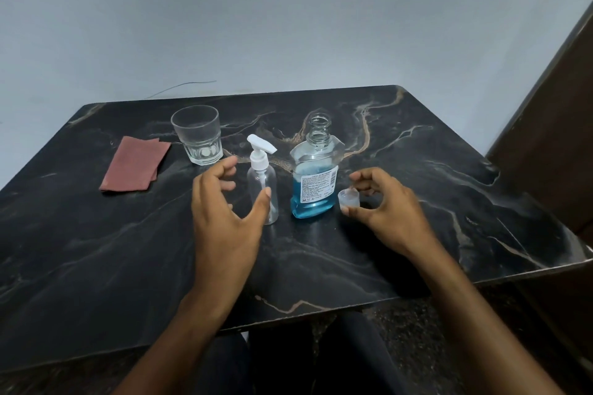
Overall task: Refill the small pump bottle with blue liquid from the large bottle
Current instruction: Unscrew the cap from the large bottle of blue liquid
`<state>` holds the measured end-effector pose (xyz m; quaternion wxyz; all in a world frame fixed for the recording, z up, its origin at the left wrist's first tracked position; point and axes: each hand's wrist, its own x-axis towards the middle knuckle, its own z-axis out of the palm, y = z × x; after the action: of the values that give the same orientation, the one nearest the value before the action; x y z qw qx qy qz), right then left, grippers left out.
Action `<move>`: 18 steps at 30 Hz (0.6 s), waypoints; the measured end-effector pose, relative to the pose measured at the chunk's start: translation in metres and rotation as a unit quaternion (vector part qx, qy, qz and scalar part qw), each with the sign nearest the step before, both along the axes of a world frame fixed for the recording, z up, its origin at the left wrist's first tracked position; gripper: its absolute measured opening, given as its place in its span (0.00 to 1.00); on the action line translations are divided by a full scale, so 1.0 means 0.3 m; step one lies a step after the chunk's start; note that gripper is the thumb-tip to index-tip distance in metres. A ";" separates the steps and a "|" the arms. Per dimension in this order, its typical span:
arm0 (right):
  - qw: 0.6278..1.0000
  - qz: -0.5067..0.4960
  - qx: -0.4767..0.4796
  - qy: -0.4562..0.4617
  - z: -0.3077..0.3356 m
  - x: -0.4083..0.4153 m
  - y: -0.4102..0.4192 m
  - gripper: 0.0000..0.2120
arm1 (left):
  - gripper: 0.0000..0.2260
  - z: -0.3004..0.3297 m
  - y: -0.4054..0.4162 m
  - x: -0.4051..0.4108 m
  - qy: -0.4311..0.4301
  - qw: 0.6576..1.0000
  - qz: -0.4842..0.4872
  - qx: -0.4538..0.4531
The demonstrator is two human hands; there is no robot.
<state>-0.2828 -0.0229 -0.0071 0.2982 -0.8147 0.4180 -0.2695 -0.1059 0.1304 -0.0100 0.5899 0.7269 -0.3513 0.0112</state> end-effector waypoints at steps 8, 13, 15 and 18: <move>0.996 0.020 -0.001 0.091 0.023 -0.003 0.013 0.35 | 0.32 -0.008 -0.041 0.018 0.064 0.995 -0.056 0.057; 0.998 -0.032 -0.038 -0.031 0.101 0.005 0.049 0.16 | 0.18 -0.029 -0.056 0.030 0.080 0.994 -0.048 0.062; 0.994 -0.039 -0.027 -0.099 0.133 0.030 0.089 0.10 | 0.19 -0.035 -0.051 0.032 0.080 0.995 -0.039 0.054; 0.987 0.013 -0.002 -0.158 0.166 0.109 0.181 0.07 | 0.19 -0.032 -0.037 0.019 0.071 0.996 -0.030 0.032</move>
<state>-0.2500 0.0315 0.0429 0.3621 -0.7683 0.3541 -0.3914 -0.1001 0.1192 -0.0196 0.5898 0.7335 -0.3306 -0.0698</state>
